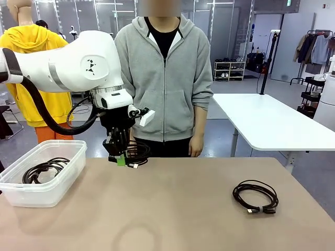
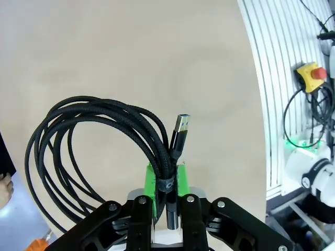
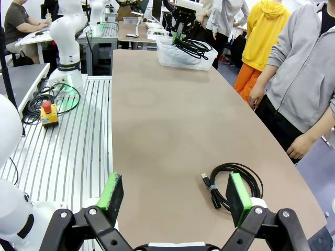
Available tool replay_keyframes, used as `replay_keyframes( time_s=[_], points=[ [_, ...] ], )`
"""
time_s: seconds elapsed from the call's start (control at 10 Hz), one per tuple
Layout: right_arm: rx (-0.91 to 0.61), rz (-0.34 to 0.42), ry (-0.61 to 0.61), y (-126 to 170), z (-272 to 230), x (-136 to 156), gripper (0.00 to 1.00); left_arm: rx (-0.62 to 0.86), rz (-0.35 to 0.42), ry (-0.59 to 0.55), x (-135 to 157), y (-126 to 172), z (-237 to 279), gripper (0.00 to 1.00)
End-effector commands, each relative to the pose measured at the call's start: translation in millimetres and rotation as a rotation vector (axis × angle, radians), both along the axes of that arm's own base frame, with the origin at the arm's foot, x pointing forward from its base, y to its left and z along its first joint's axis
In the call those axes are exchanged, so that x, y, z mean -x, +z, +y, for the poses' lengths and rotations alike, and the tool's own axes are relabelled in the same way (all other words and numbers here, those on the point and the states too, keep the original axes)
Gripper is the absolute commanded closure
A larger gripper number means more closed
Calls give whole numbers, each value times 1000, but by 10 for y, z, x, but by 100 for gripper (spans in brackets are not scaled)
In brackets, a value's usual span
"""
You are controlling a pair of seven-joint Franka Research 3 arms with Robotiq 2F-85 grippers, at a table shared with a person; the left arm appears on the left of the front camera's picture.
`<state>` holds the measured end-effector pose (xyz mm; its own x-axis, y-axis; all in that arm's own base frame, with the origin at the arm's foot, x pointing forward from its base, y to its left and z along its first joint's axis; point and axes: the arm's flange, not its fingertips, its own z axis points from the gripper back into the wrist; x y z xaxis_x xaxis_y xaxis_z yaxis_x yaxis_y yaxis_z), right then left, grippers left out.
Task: Organize and store the cables.
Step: Place the USB Extension Cable into the Organizing box.
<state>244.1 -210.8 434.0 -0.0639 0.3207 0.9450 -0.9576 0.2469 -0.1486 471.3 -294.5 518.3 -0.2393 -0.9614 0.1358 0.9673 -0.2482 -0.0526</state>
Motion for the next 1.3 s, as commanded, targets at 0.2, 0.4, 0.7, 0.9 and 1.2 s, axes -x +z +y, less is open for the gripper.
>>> replay_keyframes(
  time_s=[0.2,0.4,0.7,0.9,1.2],
  points=[
    [-14,-6,-9,8,34,11,0,28,-91,-218,-258,366,891,82],
    [-14,-6,-9,8,34,11,0,40,-137,-243,-397,348,1781,82],
    [-14,-6,-9,8,34,11,0,-1,-196,-164,-528,124,2958,82],
    [-14,-6,-9,8,34,11,0,59,-160,-110,-622,-219,3249,82],
    [-14,-6,-9,8,34,11,0,-2,-195,-32,-834,-740,3252,82]
  ],
)
